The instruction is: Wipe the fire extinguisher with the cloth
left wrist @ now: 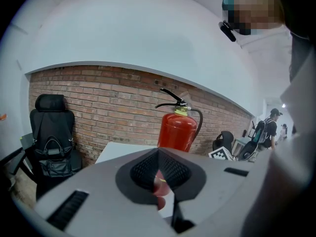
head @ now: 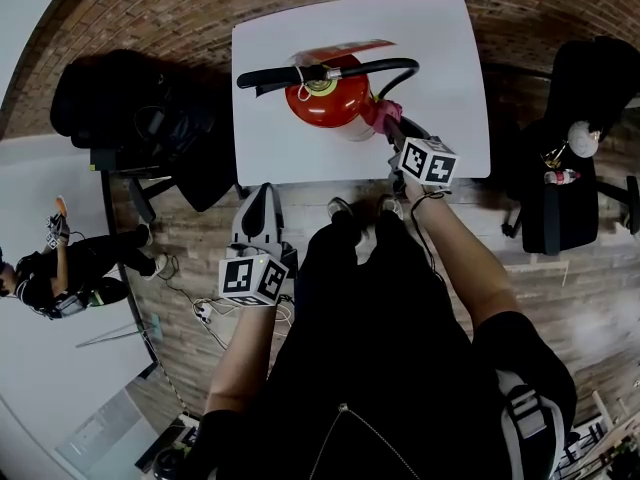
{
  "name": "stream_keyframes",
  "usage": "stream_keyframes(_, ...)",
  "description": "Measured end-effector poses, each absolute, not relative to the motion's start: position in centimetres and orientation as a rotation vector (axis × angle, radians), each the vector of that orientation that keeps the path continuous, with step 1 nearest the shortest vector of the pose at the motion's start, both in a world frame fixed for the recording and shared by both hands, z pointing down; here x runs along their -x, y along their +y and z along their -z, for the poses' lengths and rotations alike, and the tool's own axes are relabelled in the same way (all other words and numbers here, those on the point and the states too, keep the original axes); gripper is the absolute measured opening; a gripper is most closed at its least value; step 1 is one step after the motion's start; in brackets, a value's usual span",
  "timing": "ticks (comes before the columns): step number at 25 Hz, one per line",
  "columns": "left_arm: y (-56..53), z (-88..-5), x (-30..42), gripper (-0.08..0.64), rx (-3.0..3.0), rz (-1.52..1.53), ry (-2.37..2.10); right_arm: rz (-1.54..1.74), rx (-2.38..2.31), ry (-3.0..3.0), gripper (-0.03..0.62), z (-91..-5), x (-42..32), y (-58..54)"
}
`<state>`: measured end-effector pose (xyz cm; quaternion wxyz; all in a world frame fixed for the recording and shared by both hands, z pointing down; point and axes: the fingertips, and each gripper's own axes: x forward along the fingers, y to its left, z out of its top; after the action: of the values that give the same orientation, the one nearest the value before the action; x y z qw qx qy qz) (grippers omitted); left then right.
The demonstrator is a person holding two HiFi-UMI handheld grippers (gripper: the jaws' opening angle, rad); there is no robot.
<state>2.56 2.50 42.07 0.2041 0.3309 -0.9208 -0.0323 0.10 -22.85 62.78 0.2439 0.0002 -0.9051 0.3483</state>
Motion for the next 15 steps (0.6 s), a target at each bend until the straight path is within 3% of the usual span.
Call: stream_keyframes(15, 3.4, -42.7, -3.1, 0.028, -0.910, 0.084, -2.561, -0.889, 0.007, -2.437, 0.087, -66.5, 0.3, -22.6)
